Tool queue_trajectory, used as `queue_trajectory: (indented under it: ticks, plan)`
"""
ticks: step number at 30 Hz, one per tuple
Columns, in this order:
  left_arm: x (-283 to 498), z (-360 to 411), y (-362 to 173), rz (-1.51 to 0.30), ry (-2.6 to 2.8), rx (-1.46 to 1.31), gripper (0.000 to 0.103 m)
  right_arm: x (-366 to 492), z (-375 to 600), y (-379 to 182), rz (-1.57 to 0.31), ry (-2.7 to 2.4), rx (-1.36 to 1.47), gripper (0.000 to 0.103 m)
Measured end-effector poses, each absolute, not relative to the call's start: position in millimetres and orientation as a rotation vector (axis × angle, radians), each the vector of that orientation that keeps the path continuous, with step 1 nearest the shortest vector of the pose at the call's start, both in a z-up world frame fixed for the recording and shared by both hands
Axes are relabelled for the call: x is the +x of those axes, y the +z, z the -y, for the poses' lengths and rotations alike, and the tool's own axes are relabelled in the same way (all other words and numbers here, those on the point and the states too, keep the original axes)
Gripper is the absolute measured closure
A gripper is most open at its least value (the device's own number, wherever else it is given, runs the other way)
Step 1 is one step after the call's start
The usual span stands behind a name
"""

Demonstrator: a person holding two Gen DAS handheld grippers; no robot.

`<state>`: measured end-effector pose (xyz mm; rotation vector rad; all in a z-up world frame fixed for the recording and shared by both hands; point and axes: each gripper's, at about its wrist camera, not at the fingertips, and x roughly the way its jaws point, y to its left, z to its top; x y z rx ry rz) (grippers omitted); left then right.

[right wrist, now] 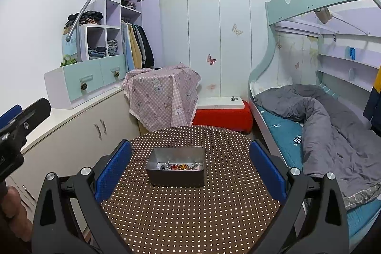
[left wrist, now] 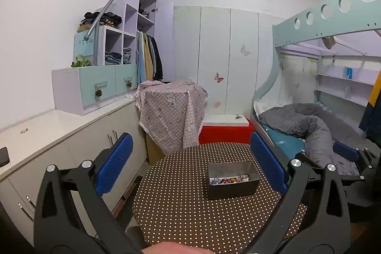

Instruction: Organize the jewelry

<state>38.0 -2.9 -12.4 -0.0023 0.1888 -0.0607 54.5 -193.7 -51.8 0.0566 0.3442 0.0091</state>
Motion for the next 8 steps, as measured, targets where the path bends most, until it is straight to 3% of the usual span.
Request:
queue_trajectory:
  ticks: [8]
  plan:
    - [43.5,4.2,-18.1,-0.206,-0.040,0.017,0.006,53.7,192.8,-50.1,-0.334,0.009,0.055,0.008]
